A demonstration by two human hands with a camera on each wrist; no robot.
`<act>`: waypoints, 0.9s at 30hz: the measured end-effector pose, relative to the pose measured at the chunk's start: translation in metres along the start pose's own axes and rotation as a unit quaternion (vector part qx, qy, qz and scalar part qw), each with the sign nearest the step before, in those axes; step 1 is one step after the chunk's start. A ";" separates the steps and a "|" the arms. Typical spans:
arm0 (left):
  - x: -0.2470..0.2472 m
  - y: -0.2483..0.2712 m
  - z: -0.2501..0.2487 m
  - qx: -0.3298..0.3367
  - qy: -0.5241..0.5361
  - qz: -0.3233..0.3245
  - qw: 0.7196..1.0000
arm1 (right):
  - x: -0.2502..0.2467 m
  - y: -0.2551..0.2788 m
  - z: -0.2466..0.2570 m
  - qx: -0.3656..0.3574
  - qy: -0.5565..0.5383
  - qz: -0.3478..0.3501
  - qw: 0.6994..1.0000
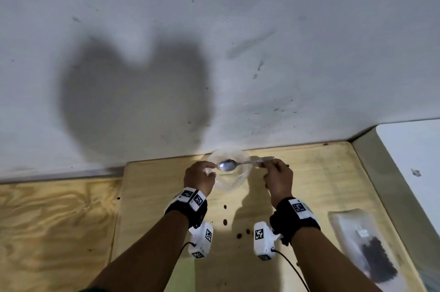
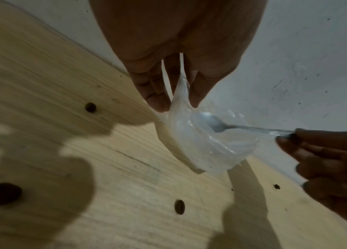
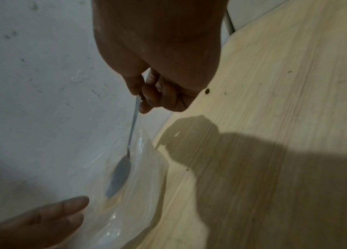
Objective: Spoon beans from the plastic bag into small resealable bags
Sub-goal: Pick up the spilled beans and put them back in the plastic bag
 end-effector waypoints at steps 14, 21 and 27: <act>-0.018 0.011 0.007 -0.017 0.050 -0.079 0.995 | -0.143 -0.025 -0.060 0.139 0.080 -0.113 0.980; -0.024 0.016 0.010 -0.020 0.057 -0.091 0.994 | -0.145 -0.030 -0.056 0.168 0.135 -0.117 0.969; -0.038 0.022 0.027 -0.021 0.070 -0.106 0.992 | -0.109 -0.030 0.004 0.047 0.259 -0.062 0.963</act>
Point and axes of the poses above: each hand's wrist, its own y-axis away from the middle knuckle, its own x-axis out of the palm, z = x × y, the point moved 6 cm from there along -y, towards the middle knuckle, and after that the axes turned 7 degrees about z, right-handed, at the moved point
